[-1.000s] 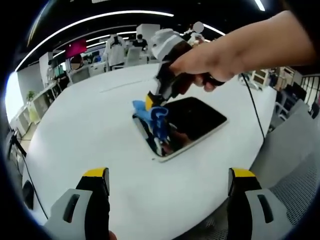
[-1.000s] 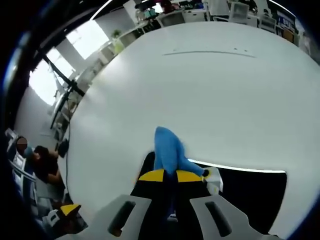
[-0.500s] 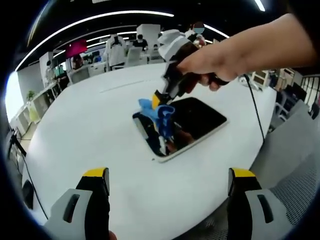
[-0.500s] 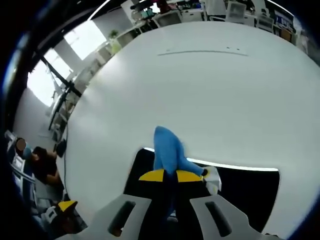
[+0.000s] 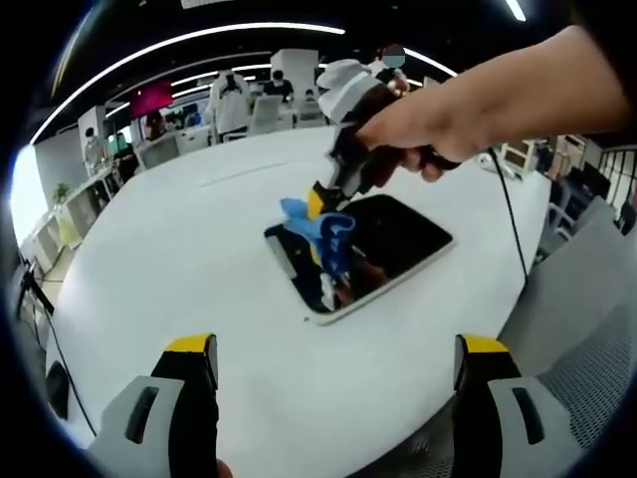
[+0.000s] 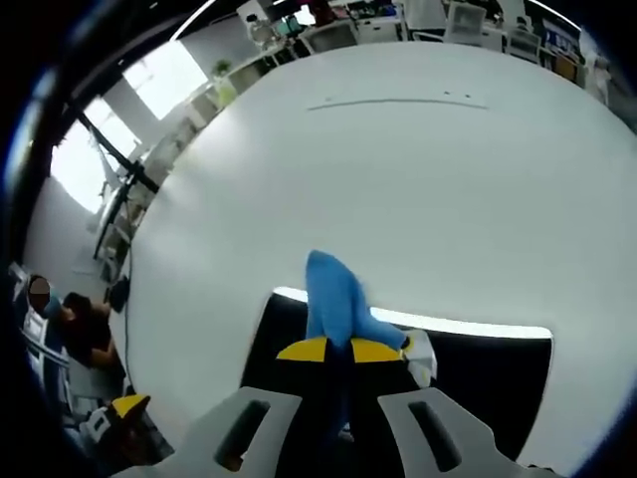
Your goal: Wipe the mirror surface with the cleaning cloth until all visible marks leave the cleaned area.
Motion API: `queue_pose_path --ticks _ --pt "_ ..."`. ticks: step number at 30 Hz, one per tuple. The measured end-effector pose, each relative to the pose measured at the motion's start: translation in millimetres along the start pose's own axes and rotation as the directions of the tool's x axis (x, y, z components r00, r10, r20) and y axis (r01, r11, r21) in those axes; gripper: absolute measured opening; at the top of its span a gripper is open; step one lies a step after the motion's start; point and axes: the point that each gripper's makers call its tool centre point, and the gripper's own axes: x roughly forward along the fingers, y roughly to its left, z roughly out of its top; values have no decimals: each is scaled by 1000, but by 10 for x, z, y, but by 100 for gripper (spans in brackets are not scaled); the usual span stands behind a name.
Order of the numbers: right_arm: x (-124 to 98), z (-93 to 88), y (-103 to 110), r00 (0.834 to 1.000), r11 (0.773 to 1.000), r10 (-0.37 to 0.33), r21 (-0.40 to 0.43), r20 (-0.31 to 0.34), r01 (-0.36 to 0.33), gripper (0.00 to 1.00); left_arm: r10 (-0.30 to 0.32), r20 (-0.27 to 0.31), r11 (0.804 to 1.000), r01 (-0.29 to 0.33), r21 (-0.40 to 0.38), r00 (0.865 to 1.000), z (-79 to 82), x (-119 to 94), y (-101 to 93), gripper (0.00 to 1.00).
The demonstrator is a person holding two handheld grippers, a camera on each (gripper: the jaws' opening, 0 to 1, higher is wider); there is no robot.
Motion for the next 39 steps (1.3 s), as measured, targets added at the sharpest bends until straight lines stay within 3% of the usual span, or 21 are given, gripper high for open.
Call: queue_pose_path --ticks 8,39 --pt "-29 -139 40 1000 1000 3 10 -2 -3 1 20 37 1000 -21 14 999 76 -31 34 98" --pt "-227 -683 249 999 997 47 53 -2 -46 1 17 10 1000 -17 -7 1000 16 -31 16 99"
